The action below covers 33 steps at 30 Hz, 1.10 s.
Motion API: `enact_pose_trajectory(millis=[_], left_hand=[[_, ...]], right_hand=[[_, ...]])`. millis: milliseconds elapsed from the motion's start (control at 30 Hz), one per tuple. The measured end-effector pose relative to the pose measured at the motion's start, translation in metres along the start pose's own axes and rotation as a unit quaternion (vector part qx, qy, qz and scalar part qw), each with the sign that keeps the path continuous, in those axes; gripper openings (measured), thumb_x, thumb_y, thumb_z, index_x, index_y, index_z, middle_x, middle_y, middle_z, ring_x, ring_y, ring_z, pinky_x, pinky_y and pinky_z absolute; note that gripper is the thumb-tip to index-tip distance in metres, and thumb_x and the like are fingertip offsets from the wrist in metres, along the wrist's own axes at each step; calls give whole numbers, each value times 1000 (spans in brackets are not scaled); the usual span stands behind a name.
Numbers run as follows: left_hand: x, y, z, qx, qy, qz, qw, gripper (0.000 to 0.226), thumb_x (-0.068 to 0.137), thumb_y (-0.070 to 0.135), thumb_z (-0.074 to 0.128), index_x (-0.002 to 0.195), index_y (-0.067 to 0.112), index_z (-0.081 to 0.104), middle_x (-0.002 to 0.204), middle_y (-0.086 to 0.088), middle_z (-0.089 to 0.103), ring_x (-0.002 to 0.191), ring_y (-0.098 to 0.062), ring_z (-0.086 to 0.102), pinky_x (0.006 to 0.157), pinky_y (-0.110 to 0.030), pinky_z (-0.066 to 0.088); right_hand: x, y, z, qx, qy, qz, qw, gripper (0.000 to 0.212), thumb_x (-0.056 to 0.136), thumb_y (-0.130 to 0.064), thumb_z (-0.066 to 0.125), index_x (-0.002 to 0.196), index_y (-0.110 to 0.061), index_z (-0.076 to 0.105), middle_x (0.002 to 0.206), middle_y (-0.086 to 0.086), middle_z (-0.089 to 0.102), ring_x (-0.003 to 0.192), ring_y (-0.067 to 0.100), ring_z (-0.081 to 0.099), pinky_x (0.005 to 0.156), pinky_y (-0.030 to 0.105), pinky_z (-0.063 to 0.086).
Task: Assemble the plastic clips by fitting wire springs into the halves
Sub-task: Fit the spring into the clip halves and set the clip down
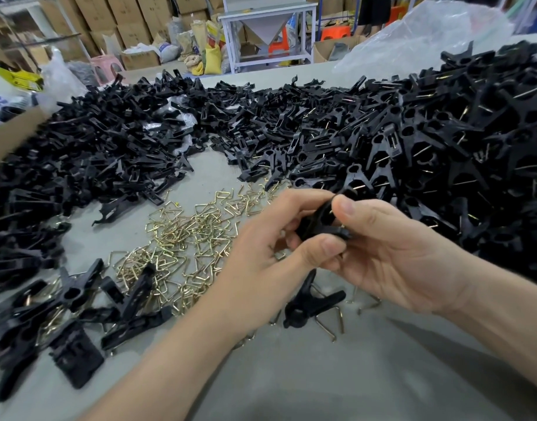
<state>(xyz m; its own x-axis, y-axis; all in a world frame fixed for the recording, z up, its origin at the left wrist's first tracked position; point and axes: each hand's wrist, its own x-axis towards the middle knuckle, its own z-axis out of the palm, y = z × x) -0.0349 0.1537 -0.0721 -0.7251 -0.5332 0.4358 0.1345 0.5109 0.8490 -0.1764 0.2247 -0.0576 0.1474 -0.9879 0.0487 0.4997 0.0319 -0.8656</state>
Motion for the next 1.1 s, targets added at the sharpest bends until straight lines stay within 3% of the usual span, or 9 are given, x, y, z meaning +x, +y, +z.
enact_pose_trajectory(millis=[100, 267, 367, 467, 600, 700, 800, 867, 1100], left_hand=[[1, 0, -1, -3, -9, 11, 1000, 35, 84, 57, 57, 109, 33, 60, 96, 18, 60, 76, -8, 60, 66, -51, 51], [1, 0, 0, 3, -3, 22, 1000, 41, 83, 62, 55, 113, 35, 59, 100, 20, 60, 78, -9, 59, 64, -52, 51], [1, 3, 0, 27, 10, 35, 999, 39, 84, 59, 56, 115, 34, 59, 106, 17, 60, 85, -13, 60, 67, -48, 53], [2, 2, -4, 104, 42, 61, 992, 32, 86, 45, 60, 113, 28, 62, 117, 17, 59, 106, -8, 60, 79, -21, 51], [2, 1, -6, 177, 52, 77, 980, 30, 85, 34, 62, 115, 32, 60, 109, 20, 61, 102, 4, 57, 80, -8, 45], [2, -1, -6, 184, 69, 90, 976, 36, 85, 26, 65, 121, 26, 58, 116, 15, 58, 106, -2, 57, 80, -12, 47], [3, -3, -8, 176, 83, 93, 976, 40, 84, 22, 68, 123, 19, 59, 120, 7, 57, 105, -9, 59, 83, -17, 50], [3, -3, -7, 192, 89, 100, 972, 39, 83, 20, 72, 120, 15, 62, 119, 4, 59, 106, -8, 60, 84, -18, 51], [3, -2, -6, 257, 128, 111, 951, 32, 82, 22, 69, 112, 11, 68, 123, 4, 62, 113, -3, 58, 98, -17, 44]], right_hand=[[0, -1, 2, 9, -4, 1, 1000, 33, 75, -28, 60, 82, 2, 70, 81, 14, 62, 73, 15, 56, 67, 20, 50], [-2, -4, 1, -6, -1, 11, 1000, 46, 78, -28, 57, 96, 15, 57, 92, 23, 50, 79, 27, 47, 67, 20, 49], [-3, -6, 1, -3, -13, 22, 1000, 55, 77, -31, 60, 102, 18, 58, 95, 25, 57, 86, 28, 52, 74, 21, 52], [-2, -4, -1, 29, -24, 22, 999, 24, 86, -23, 63, 98, -5, 74, 100, 14, 71, 91, 16, 67, 80, 21, 55], [-1, 1, -5, 29, -8, 27, 999, 21, 80, -33, 70, 93, -18, 77, 98, 5, 74, 86, 6, 68, 80, 17, 53], [0, 0, -10, 75, -12, 48, 996, 38, 71, -47, 75, 94, -17, 77, 103, 10, 72, 91, 10, 68, 81, 22, 53], [1, 0, -17, 135, -26, 57, 989, 54, 72, -43, 78, 111, -7, 68, 115, 21, 66, 92, 19, 68, 83, 32, 54], [1, 0, -18, 162, -8, 63, 985, 65, 68, -38, 83, 117, -3, 60, 112, 21, 64, 87, 22, 67, 82, 36, 55], [1, 0, -17, 152, 42, 56, 986, 51, 61, -37, 87, 99, -6, 72, 97, 13, 68, 80, 20, 67, 76, 31, 56]])
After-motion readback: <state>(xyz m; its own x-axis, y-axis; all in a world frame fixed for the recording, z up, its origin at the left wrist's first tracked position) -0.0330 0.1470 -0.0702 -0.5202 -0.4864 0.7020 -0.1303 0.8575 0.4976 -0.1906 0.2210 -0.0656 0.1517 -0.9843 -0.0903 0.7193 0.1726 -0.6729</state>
